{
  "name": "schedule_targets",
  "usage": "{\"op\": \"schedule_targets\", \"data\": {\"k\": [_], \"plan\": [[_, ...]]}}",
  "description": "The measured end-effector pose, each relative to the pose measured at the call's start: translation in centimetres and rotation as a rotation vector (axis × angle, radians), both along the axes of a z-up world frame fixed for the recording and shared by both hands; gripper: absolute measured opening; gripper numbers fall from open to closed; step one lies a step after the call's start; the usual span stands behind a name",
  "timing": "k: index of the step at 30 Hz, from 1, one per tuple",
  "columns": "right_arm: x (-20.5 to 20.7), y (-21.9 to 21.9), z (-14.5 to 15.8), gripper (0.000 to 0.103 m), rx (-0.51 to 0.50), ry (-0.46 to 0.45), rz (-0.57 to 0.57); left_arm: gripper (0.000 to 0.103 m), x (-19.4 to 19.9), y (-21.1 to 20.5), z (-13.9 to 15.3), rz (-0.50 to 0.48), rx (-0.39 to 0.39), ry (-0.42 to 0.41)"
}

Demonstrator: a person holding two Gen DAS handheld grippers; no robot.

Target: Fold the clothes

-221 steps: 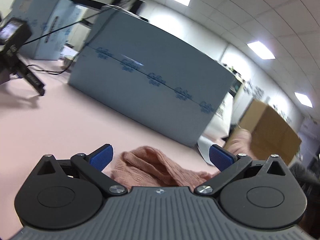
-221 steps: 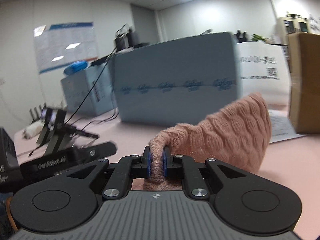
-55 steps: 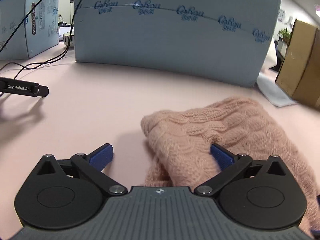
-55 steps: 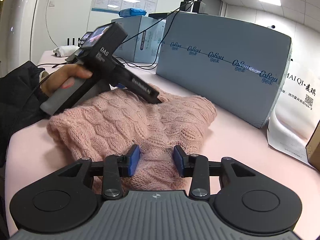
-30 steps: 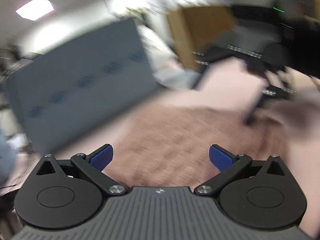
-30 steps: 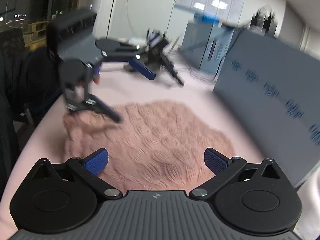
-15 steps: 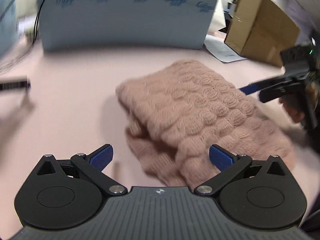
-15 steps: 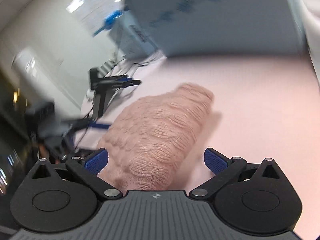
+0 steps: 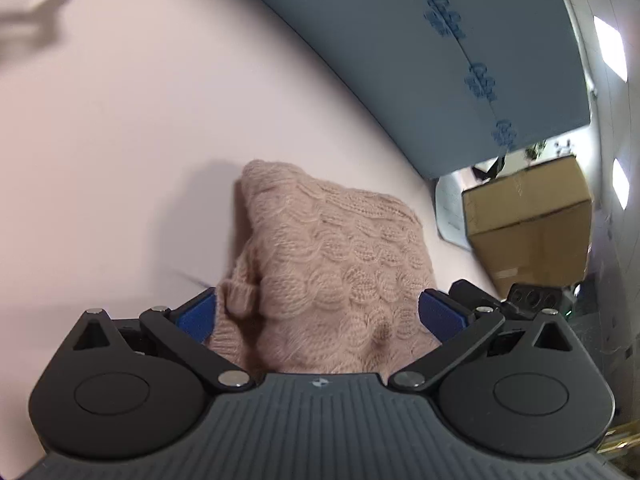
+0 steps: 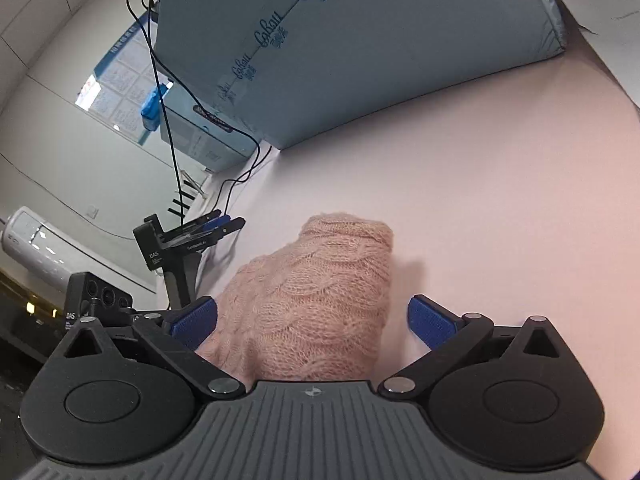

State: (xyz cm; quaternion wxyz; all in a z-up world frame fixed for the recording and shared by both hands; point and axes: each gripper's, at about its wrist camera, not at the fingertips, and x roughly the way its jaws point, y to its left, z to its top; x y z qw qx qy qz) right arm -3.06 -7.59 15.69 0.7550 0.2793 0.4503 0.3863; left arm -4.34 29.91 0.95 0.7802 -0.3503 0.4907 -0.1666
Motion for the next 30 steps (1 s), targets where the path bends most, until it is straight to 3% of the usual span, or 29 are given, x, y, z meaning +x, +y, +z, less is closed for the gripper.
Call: {"op": "schedule_targets", "data": {"k": [1,2,3,4,5,7,10,12,13,14,20,24,30], "plan": [[0.1,0.2,-0.2,0.091,0.002,0.003,-0.006,0.103,0.0,-0.2,-0.1,0.03,-0.004,0.009],[0.3,0.3,-0.5,0.064,0.016,0.022,-0.014,0.103,-0.1,-0.3,-0.1,0.059,-0.008,0.018],[0.7,0.4,-1.2,0.049,0.035,0.069,-0.014,0.103,0.1,-0.4,-0.3,0.092,-0.02,0.034],[1.0,0.5,-1.8,0.036,0.046,0.099,-0.018,0.103,0.3,-0.3,-0.5,0.121,-0.038,0.056],[1.1,0.4,-2.5,0.03,0.074,0.122,-0.038,0.103,0.5,-0.1,-0.5,0.14,-0.053,0.077],[1.2,0.0,-2.7,0.027,0.09,0.124,-0.055,0.1,1.1,-0.2,-0.4,0.147,-0.051,0.107],[1.0,-0.5,-2.0,0.025,0.093,0.108,-0.08,0.084,1.9,-1.2,0.1,0.128,-0.01,0.117],[0.9,-0.7,-1.6,0.025,0.099,0.091,-0.094,0.062,2.2,-2.3,-0.1,0.104,-0.005,0.146],[0.8,-0.9,-1.3,0.025,0.102,0.083,-0.101,0.043,2.4,-2.8,-0.3,0.09,-0.008,0.164],[0.7,-1.1,-1.2,0.025,0.103,0.08,-0.11,0.036,2.7,-3.4,-0.6,0.075,-0.02,0.185],[-0.3,-3.1,-0.3,0.021,0.111,0.045,-0.156,0.03,3.3,-6.0,0.3,0.061,0.018,0.134],[-1.0,-4.7,1.5,0.019,0.088,-0.05,-0.21,0.029,4.6,-7.9,1.8,0.05,0.029,0.087],[-2.3,-8.3,9.1,0.018,0.128,-0.278,-0.287,0.029,6.2,-11.8,9.5,0.008,0.004,-0.147]]}}
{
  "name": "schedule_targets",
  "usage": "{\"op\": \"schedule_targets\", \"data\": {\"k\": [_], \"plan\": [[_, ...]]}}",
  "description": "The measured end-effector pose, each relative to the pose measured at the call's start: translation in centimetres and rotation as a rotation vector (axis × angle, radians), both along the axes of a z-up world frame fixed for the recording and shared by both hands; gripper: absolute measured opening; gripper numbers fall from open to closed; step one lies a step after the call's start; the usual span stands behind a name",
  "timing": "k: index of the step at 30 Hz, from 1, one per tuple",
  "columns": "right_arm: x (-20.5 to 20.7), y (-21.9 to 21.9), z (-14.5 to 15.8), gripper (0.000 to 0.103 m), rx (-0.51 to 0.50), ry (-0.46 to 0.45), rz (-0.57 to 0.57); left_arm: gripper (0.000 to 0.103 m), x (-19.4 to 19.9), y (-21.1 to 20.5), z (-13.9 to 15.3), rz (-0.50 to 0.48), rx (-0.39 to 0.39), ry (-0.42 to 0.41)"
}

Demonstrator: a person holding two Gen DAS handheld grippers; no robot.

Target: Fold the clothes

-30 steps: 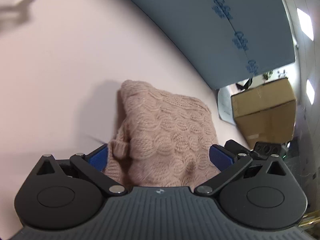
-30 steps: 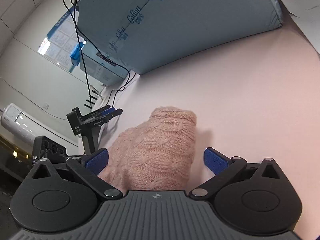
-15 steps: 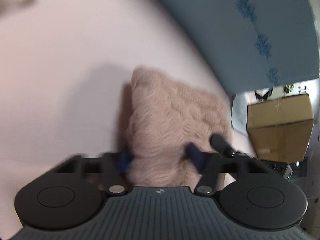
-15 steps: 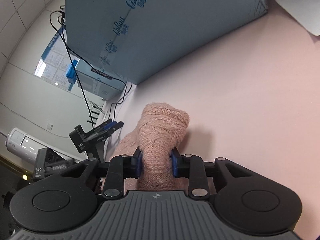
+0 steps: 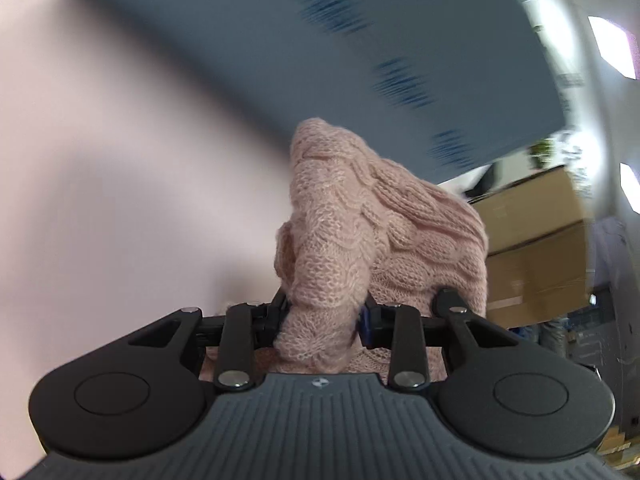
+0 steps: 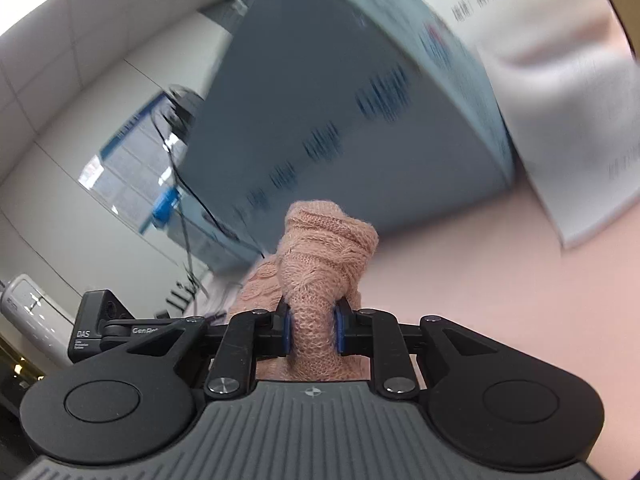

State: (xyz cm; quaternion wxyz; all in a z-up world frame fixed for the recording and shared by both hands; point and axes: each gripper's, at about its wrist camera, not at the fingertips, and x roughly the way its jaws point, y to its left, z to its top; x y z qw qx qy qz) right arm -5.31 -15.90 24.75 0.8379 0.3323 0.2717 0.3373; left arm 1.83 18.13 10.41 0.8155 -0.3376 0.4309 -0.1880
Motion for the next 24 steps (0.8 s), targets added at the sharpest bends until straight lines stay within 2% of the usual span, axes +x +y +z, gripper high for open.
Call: {"op": "schedule_targets", "data": {"k": [4,6,8,10,14,18,21,24], "plan": [[-2.9,-2.1,4.6,0.018,-0.04,-0.179,-0.021,0.03,-2.4,-1.8,3.9,-0.073,-0.014,-0.179],[-5.3,-3.3,5.6,0.018,-0.065,-0.248,-0.005,0.03,-4.7,-2.7,4.2,-0.118,-0.01,-0.215],[-7.6,-4.3,5.2,0.018,-0.087,-0.256,0.033,0.03,-7.1,-3.5,3.8,-0.162,0.002,-0.228],[-10.5,-5.2,3.7,0.018,-0.13,-0.243,0.075,0.03,-9.7,-3.9,1.8,-0.22,0.028,-0.213],[-17.0,-4.8,-0.1,0.018,-0.204,-0.205,0.166,0.03,-14.5,-3.3,-2.2,-0.326,0.021,-0.124],[-21.7,-4.4,-2.7,0.018,-0.192,-0.133,0.247,0.031,-18.7,-3.3,-4.0,-0.399,0.054,-0.093],[-22.9,-4.4,-4.3,0.018,-0.17,-0.053,0.278,0.033,-20.6,-3.1,-4.4,-0.413,0.079,-0.079],[-23.1,-4.9,-5.3,0.018,-0.134,0.001,0.262,0.034,-20.9,-2.1,-5.6,-0.41,0.026,-0.003]]}}
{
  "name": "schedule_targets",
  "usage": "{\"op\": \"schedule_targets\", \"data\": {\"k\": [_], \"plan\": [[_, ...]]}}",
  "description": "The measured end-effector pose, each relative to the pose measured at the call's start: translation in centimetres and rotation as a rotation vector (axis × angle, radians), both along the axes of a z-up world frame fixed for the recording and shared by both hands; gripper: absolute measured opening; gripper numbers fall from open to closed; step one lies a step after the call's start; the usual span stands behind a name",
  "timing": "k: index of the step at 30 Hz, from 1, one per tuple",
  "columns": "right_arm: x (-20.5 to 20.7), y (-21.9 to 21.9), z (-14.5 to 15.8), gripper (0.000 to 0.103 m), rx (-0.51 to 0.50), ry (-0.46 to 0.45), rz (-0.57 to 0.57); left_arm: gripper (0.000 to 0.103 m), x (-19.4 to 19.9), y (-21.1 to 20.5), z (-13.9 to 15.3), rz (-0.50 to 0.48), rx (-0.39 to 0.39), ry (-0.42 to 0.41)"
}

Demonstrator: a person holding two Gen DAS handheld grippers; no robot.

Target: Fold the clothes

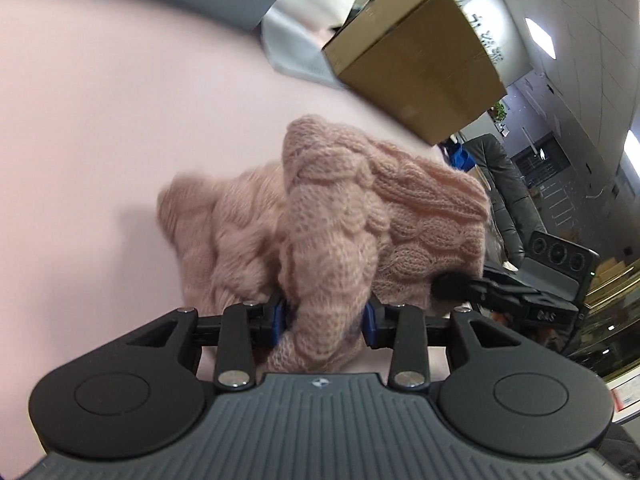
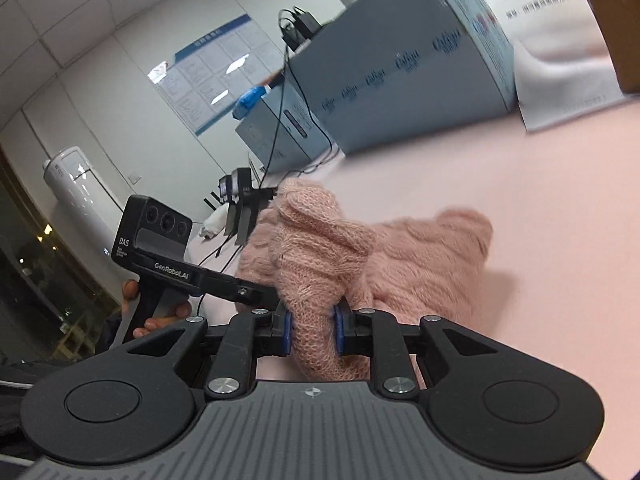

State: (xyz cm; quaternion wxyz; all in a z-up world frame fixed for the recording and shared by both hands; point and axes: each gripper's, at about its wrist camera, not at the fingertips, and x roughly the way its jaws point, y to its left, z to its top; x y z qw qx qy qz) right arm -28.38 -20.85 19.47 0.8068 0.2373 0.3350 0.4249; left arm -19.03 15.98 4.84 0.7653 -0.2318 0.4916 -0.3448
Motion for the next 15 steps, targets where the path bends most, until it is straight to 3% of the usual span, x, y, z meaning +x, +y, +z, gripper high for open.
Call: {"op": "schedule_targets", "data": {"k": [6,10,13,15], "plan": [[3.5,-1.4,-3.5,0.019,0.103,0.227,-0.117,0.037,1.9,1.8,-3.1,0.041,-0.112,0.146],[5.6,-1.3,-4.1,0.024,0.12,0.255,-0.154,0.043,2.5,1.7,-2.4,0.081,-0.095,0.104],[5.2,-0.2,-2.5,0.027,0.041,0.147,-0.161,0.058,2.2,1.7,0.0,0.115,-0.016,0.013],[4.3,0.4,-1.6,0.027,-0.019,0.065,-0.165,0.087,1.5,2.4,2.5,0.182,0.041,-0.107]]}}
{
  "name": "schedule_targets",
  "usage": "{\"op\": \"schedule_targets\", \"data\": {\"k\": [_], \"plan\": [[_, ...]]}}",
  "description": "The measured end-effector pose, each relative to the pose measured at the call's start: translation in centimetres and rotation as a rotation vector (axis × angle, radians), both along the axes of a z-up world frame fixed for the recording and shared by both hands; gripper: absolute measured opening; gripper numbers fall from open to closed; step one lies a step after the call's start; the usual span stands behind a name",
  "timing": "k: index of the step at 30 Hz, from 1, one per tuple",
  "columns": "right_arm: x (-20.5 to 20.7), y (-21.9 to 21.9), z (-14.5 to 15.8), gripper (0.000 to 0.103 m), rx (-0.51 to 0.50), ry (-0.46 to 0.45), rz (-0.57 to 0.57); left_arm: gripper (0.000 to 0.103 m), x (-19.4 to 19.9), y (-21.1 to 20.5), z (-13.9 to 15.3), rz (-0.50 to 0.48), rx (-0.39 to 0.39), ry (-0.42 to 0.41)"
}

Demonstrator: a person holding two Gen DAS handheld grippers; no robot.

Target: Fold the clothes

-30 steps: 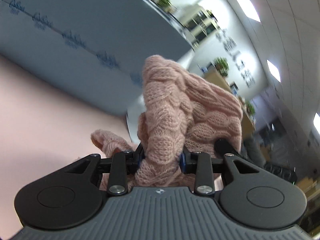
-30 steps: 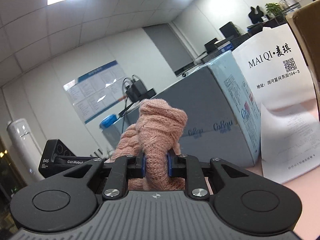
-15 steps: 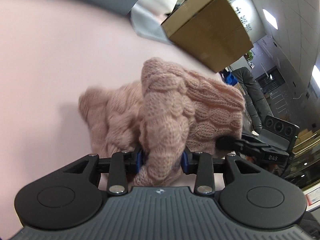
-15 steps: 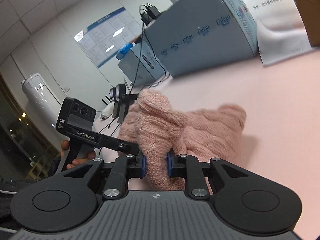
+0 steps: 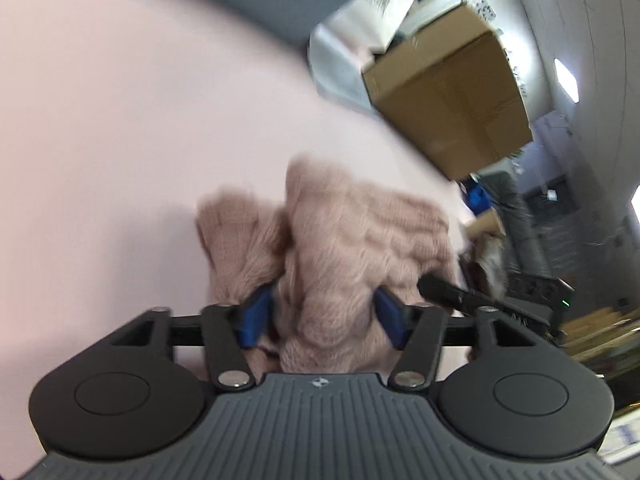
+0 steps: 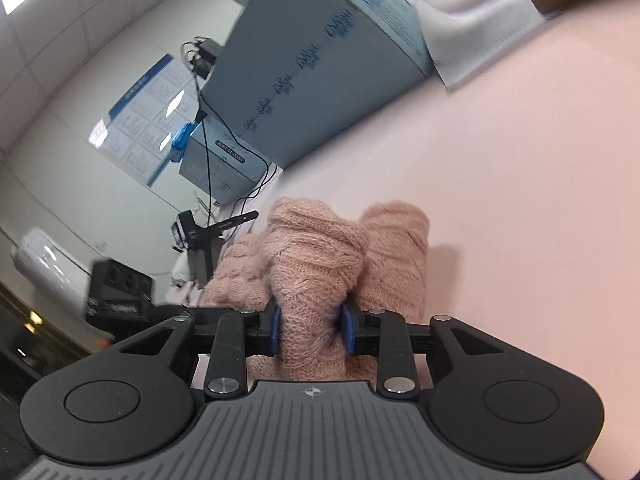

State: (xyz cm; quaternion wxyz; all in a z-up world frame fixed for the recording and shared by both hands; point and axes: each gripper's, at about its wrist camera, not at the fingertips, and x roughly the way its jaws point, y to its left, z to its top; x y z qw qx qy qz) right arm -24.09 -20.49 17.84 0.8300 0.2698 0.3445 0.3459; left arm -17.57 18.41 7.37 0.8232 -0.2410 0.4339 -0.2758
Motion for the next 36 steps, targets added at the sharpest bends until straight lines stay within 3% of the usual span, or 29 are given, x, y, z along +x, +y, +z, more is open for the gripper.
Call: {"op": "schedule_targets", "data": {"k": [3,5,8,11,15,21,26,31,33,35,36], "plan": [[-0.8,0.9,0.7,0.026,-0.073,-0.078,0.0,0.088,-2.2,0.4,4.6,0.173,0.166,-0.298],[-1.4,1.5,1.0,0.027,-0.126,-0.136,-0.008,0.088,-3.1,-1.2,5.9,0.223,0.301,-0.438],[-2.1,2.5,1.2,0.028,-0.218,-0.225,-0.034,0.088,-3.4,-5.7,5.4,0.2,0.513,-0.545],[-2.6,3.3,1.1,0.031,-0.284,-0.281,-0.062,0.088,-2.3,-10.1,2.2,0.11,0.629,-0.509],[-2.3,3.5,0.7,0.034,-0.293,-0.288,-0.096,0.088,-1.1,-12.0,-0.4,0.116,0.676,-0.469],[-2.3,4.2,0.2,0.06,-0.372,-0.346,-0.157,0.088,-1.1,-11.9,-1.2,0.158,0.692,-0.454],[-3.3,3.5,0.9,0.08,-0.352,-0.422,-0.257,0.088,-0.7,-12.3,-1.3,0.162,0.697,-0.449],[-4.9,2.6,2.9,0.079,-0.285,-0.562,-0.394,0.089,-0.4,-12.2,-1.5,0.164,0.694,-0.442],[-5.2,2.9,3.9,0.076,-0.273,-0.606,-0.382,0.089,-0.4,-12.1,-1.6,0.166,0.691,-0.437],[-5.2,4.4,4.7,0.064,-0.309,-0.643,-0.317,0.09,-0.4,-12.1,-1.7,0.168,0.689,-0.434],[-5.1,5.1,4.9,0.062,-0.324,-0.646,-0.288,0.09,-0.3,-12.2,-1.7,0.169,0.689,-0.434]]}}
